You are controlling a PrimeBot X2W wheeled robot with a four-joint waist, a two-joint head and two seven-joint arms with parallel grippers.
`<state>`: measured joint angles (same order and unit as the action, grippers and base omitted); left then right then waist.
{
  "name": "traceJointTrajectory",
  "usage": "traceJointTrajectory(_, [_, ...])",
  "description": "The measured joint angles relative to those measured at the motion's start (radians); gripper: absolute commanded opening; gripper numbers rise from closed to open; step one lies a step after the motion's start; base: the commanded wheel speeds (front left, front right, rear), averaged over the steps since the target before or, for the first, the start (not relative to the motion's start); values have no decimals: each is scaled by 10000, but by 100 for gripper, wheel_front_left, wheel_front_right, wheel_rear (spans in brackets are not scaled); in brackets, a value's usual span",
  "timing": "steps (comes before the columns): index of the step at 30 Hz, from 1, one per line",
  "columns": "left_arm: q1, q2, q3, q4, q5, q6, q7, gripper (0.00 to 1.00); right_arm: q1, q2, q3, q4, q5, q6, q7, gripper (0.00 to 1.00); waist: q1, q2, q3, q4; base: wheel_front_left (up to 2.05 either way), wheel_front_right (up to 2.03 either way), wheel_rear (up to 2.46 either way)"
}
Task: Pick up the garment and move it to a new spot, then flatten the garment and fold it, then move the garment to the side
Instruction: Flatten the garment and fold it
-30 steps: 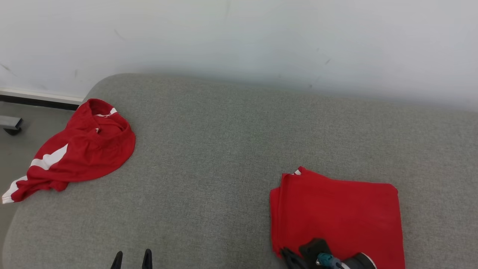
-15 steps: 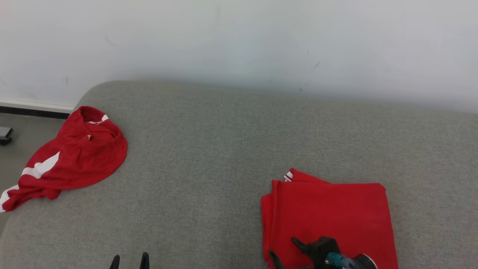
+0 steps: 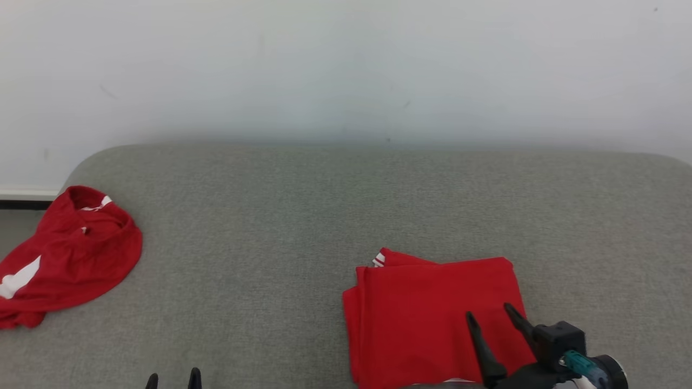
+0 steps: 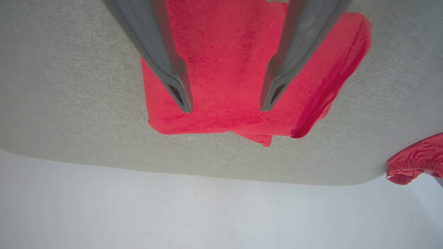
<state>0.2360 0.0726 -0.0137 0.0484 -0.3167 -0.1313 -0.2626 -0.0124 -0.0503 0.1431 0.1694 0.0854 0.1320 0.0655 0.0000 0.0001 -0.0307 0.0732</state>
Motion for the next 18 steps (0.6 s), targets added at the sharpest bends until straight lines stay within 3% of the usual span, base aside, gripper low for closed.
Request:
traceJointTrajectory(10, [-5, -58, 474, -29, 249, 0, 0, 100, 75, -2, -1208, 79, -268, 0, -1058, 100, 0, 0, -180, -739, 0, 0, 0])
traceJointTrajectory(18, [3, -104, 771, 58, 435, 0, 0, 100, 148, -2, -1174, 554, -382, 0, -1584, 100, 0, 0, -335, -1166, 0, 0, 0])
